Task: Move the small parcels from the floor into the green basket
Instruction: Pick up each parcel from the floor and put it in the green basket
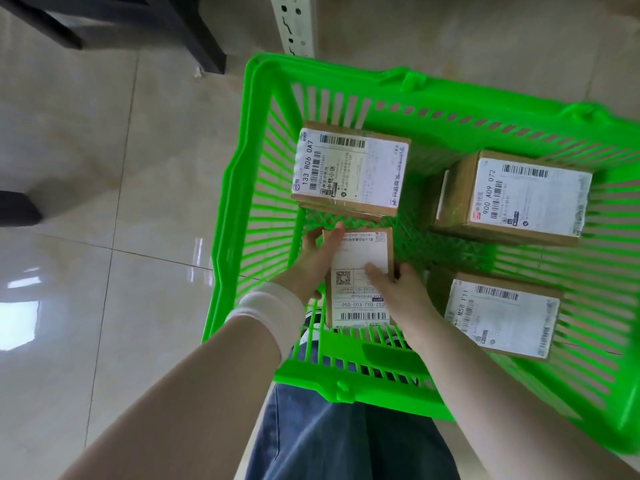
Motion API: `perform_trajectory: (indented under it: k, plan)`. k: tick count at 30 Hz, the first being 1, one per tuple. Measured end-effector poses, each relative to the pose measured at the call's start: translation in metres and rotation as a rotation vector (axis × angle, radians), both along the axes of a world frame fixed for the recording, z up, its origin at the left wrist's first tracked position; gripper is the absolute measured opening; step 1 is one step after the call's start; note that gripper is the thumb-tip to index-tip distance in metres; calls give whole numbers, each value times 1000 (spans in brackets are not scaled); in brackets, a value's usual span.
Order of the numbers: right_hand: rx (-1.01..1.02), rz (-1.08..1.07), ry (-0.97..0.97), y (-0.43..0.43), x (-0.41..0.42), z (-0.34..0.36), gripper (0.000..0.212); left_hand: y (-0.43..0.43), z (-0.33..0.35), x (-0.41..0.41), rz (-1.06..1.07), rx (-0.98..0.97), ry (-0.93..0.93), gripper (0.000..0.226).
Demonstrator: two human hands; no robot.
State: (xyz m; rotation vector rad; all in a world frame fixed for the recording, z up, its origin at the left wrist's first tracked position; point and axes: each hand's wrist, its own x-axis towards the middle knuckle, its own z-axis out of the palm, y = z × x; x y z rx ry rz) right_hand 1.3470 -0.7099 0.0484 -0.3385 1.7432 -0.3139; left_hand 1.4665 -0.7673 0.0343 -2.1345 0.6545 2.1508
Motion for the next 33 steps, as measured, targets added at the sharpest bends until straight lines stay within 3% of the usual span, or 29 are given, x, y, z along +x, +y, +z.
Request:
perform_trajectory:
  k: [7,12,17,23,28,33]
  plan:
    - [-38,113,-90,-2,-10,15,54,13,11,9,186,-11,43,56]
    - [-20,161,8,1,-14,20,63,12,19,8,223,-19,-25,48]
    - [-47,242,16,-8,-9,25,65,8,26,21,-40,-312,-202,35]
    - [-18,74,99,-8,-7,28,83,21,37,30,-74,-306,-205,43]
    - [25,44,-9,-4,-2,17,69,26,28,32,-87,-215,-387,33]
    - [29,53,34,-7,1,-8,67,16,3,32,-245,-135,-497,34]
